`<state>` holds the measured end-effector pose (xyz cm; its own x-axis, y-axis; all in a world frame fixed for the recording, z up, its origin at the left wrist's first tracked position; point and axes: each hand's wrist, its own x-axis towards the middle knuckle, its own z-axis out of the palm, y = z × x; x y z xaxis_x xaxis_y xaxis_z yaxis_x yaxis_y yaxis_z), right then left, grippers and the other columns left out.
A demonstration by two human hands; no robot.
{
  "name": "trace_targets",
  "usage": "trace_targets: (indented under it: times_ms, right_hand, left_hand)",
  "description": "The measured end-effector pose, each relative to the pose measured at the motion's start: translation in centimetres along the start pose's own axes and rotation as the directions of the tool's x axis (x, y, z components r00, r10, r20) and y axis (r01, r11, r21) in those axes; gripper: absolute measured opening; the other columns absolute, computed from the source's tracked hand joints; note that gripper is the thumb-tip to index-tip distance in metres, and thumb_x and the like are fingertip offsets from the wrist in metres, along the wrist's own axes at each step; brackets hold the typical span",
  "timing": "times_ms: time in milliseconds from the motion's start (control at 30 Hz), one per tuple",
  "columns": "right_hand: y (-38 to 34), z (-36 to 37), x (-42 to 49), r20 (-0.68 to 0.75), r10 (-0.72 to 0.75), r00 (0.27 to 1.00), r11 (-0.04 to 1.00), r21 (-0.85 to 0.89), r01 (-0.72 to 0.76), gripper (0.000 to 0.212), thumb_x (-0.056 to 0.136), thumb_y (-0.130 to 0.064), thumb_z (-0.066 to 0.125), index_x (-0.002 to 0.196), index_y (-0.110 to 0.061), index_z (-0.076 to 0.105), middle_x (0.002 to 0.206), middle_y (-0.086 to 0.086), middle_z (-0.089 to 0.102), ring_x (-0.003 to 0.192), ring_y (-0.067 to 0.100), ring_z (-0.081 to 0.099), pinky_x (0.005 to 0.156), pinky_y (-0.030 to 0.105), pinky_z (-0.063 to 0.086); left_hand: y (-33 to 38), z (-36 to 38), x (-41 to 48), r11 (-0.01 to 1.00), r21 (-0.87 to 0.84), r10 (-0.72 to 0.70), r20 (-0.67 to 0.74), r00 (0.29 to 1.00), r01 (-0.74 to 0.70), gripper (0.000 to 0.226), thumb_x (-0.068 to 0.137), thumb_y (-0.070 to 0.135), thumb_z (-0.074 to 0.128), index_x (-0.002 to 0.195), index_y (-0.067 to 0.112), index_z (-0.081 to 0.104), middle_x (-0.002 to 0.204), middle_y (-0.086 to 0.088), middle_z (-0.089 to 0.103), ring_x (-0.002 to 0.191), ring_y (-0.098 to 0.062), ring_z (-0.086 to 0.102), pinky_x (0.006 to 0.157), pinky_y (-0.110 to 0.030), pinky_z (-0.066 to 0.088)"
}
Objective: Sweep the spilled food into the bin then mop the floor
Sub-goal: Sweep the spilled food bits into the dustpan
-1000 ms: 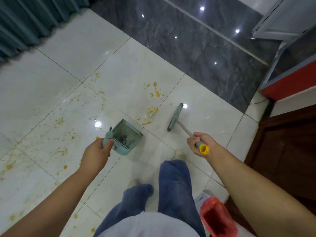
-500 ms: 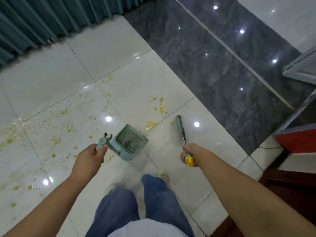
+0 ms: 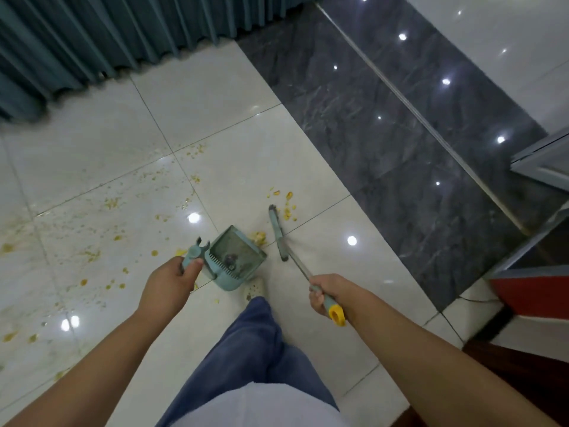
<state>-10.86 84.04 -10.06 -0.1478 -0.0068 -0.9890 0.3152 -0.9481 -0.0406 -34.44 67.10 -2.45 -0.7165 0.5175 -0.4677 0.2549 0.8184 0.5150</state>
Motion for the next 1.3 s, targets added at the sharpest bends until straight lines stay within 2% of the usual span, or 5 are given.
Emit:
trace_targets:
  times_ms: [267, 567, 933, 1167, 1300]
  right_hand:
    - [-10.2, -0.8, -2.0, -0.208, -0.126, 0.970, 0.992, -0.036, 0.121, 0.024, 0.098, -0.019, 0.048, 0.079, -0.005, 0.042, 0.059, 0.006, 0.038, 0.024, 0.010, 0.034, 0.027, 0.013, 0.032]
    - [-22.0, 4.2, 0.7, -0.169, -0.249, 0.954, 0.921, 0.264, 0.288, 0.015, 0.102, -0.012, 0.041, 0.089, -0.004, 0.044, 0.075, 0.008, 0.040, 0.023, 0.008, 0.037, 0.027, 0.012, 0.036]
    - [-20.8, 9.8, 4.1, -0.141, 0.007, 0.990, 0.989, -0.142, -0.028, 0.017, 0.099, -0.017, 0.047, 0.089, -0.004, 0.046, 0.066, 0.007, 0.041, 0.028, 0.010, 0.037, 0.029, 0.013, 0.035]
    - [-21.7, 11.5, 0.9, -0.110, 0.022, 0.994, 0.992, -0.119, -0.036, 0.019, 0.098, -0.015, 0.048, 0.081, -0.005, 0.046, 0.057, 0.006, 0.040, 0.024, 0.009, 0.037, 0.027, 0.012, 0.033]
    - [-24.1, 12.2, -0.2, -0.123, -0.014, 0.992, 0.972, -0.235, -0.016, 0.021, 0.097, -0.016, 0.050, 0.080, -0.006, 0.044, 0.061, 0.006, 0.041, 0.024, 0.008, 0.037, 0.027, 0.011, 0.034]
  left_hand:
    - [3.7, -0.8, 5.1, 0.999, 0.013, 0.038, 0.013, 0.999, -0.038, 0.039, 0.096, 0.036, 0.046, 0.069, 0.008, 0.051, 0.058, -0.003, 0.055, 0.056, -0.017, 0.050, 0.050, -0.027, 0.033]
    - [4.9, -3.2, 11.6, 0.999, 0.041, 0.025, 0.047, 0.999, -0.026, 0.037, 0.095, 0.038, 0.045, 0.070, 0.010, 0.050, 0.059, -0.001, 0.054, 0.051, -0.014, 0.049, 0.046, -0.024, 0.032]
    - [3.8, -3.9, 15.5, 0.995, 0.095, -0.027, 0.018, 0.999, 0.025, 0.035, 0.094, 0.035, 0.048, 0.073, 0.007, 0.053, 0.061, -0.005, 0.058, 0.057, -0.017, 0.052, 0.052, -0.027, 0.036]
    - [4.4, -4.4, 16.6, 0.996, 0.033, -0.082, 0.012, 0.997, 0.081, 0.032, 0.094, 0.035, 0.049, 0.071, 0.012, 0.050, 0.063, -0.004, 0.059, 0.059, -0.017, 0.052, 0.050, -0.025, 0.034]
    - [5.0, -4.5, 16.7, 0.988, -0.049, -0.145, -0.029, 0.989, 0.144, 0.033, 0.094, 0.034, 0.049, 0.074, 0.009, 0.051, 0.064, -0.006, 0.060, 0.059, -0.019, 0.053, 0.050, -0.025, 0.034]
